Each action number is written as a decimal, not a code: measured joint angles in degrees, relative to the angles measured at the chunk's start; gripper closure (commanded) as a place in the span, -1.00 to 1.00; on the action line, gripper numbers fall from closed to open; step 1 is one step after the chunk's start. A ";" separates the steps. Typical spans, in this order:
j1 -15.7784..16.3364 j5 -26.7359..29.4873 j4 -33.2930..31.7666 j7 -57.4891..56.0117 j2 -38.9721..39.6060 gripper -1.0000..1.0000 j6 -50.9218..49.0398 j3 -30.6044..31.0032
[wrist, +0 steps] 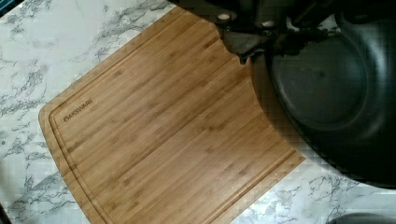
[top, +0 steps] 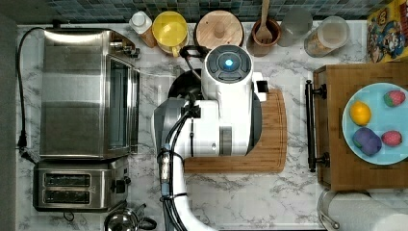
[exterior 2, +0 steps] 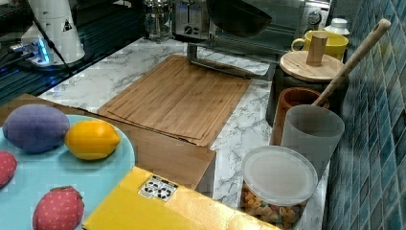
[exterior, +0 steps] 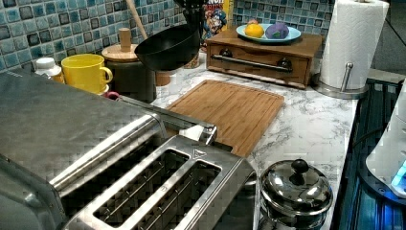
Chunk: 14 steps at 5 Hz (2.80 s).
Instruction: Put the bowl on the board.
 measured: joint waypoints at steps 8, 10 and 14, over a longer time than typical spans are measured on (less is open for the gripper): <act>-5.66 -0.24 -20.25 9.89 -1.87 1.00 16.72 -10.41; -8.55 -3.98 -25.29 13.58 -2.01 1.00 20.52 -12.30; -8.39 -6.70 -26.30 18.90 -2.07 0.00 24.10 -11.55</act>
